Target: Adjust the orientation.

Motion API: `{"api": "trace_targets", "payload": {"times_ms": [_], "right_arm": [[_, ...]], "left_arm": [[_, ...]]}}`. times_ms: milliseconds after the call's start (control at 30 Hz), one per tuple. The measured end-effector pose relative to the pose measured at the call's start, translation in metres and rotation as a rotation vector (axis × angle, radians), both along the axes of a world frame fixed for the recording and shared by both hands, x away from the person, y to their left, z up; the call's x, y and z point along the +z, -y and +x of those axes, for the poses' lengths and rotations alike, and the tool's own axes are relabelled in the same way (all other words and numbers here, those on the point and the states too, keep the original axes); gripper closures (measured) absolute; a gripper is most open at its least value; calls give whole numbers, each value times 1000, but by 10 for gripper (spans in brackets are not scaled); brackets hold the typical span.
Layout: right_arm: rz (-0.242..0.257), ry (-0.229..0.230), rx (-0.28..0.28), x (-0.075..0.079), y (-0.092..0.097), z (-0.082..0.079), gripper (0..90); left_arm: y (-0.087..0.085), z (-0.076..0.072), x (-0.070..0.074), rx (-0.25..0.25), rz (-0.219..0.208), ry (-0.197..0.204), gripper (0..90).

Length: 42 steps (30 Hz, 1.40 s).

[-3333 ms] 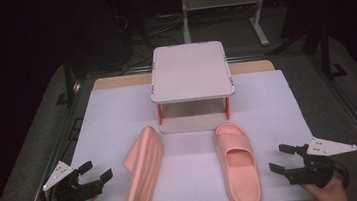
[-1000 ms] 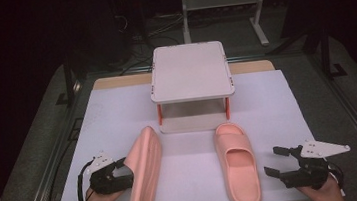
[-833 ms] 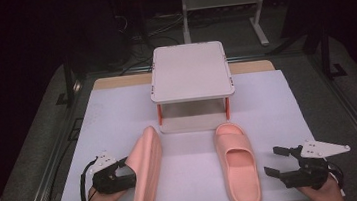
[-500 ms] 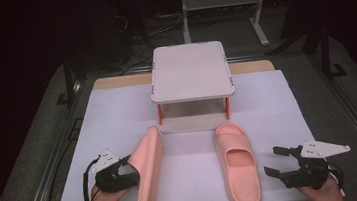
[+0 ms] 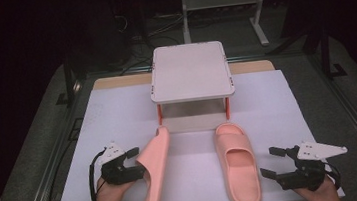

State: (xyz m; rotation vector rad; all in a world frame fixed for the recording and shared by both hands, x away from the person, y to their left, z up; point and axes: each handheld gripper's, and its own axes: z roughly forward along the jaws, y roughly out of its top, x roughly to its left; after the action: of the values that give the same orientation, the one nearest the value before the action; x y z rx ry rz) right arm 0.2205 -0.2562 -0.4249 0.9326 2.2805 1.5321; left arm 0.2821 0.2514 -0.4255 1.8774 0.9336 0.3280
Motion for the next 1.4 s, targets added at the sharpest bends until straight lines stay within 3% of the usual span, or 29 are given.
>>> {"api": "trace_targets", "payload": {"times_ms": [67,333,667,967,1400], "right_arm": [[2,2,2,0,-1,0,201],[21,2,-6,1,-1,0,202],[-2,-24,17,0,-11,3,207],[2,-30,6,-2,-9,4,207],[-11,-36,-4,-3,-16,11,207]], "left_arm": [[3,3,0,2,-1,-5,218],[14,6,0,-20,5,5,213],[29,6,0,-60,21,19,194],[40,5,-3,-78,37,20,180],[55,1,-8,-130,107,19,175]]}}
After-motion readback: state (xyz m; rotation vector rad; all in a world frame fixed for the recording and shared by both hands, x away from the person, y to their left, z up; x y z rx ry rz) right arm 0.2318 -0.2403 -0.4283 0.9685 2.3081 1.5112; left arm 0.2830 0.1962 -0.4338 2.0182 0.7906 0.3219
